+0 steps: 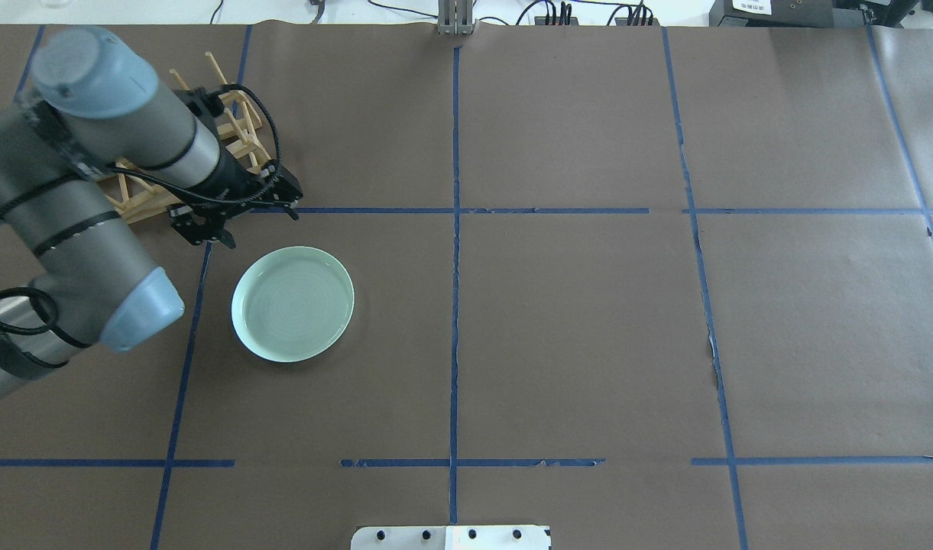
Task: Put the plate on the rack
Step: 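Grasp the pale green plate rim with the left gripper and lift it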
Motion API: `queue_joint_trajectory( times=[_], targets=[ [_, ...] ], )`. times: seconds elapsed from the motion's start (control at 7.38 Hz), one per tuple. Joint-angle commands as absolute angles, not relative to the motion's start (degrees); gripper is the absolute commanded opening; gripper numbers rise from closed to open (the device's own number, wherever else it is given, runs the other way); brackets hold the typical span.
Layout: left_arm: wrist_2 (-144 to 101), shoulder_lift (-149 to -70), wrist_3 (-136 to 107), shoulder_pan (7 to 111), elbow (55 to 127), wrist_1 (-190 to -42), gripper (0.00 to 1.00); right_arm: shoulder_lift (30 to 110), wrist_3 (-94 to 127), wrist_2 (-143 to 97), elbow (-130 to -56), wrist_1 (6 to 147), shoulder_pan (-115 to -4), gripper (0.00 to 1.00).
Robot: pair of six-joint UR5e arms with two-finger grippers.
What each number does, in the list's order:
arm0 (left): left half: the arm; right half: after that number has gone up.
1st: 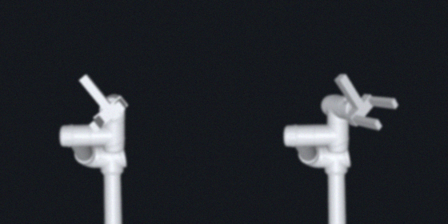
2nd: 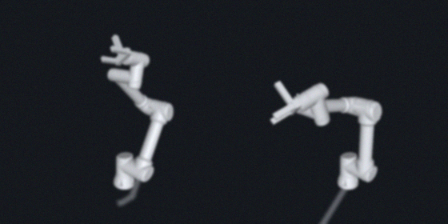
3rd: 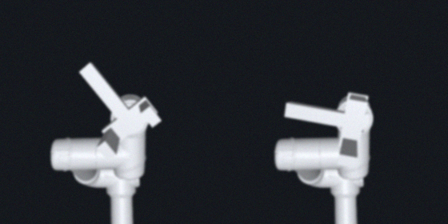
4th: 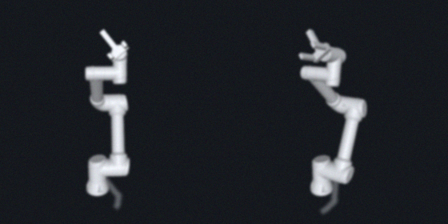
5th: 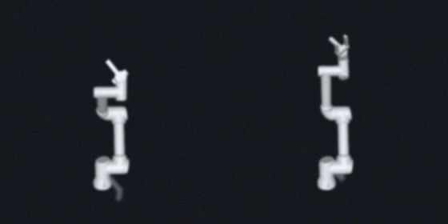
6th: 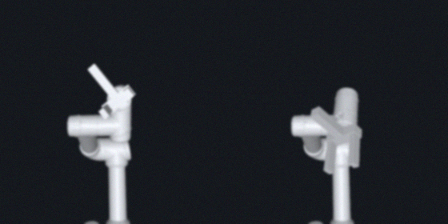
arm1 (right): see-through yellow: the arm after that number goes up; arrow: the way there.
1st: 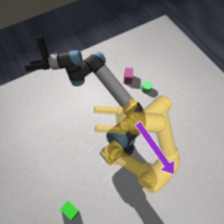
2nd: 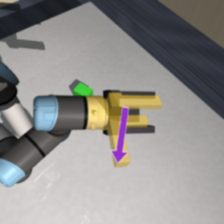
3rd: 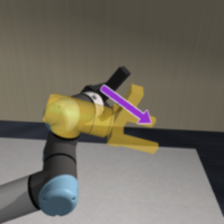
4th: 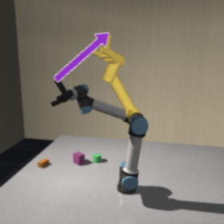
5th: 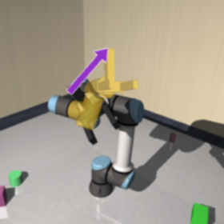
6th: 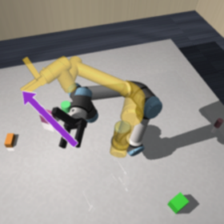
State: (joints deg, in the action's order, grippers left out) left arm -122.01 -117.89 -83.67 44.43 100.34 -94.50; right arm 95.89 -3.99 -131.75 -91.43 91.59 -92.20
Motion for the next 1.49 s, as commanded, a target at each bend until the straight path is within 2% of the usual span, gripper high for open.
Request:
queue_joint_trajectory(
  times=[0.0,0.14,0.54,1.22,1.36],
  targets=[
    [-119.09,-125.73,-87.80,39.47,89.54,-92.46,1.00,95.89,-4.04,-131.75,-91.41,91.58,-92.20,1.00],
    [-119.00,-128.90,-87.37,39.03,85.38,-92.03,1.00,95.89,-4.04,-131.75,-91.41,91.58,-92.20,1.00],
    [-113.56,-129.90,-84.14,37.10,83.32,-90.18,0.83,95.89,-4.04,-131.75,-91.41,91.67,-92.20,1.00],
    [-113.73,-131.48,-84.81,34.46,81.21,-89.13,0.79,95.89,-4.04,-131.75,-91.49,91.67,-92.20,1.00],
    [-113.73,-131.75,-84.90,34.37,81.56,-87.99,0.60,95.89,-4.04,-131.75,-91.41,91.67,-92.20,1.00]
  ],
)
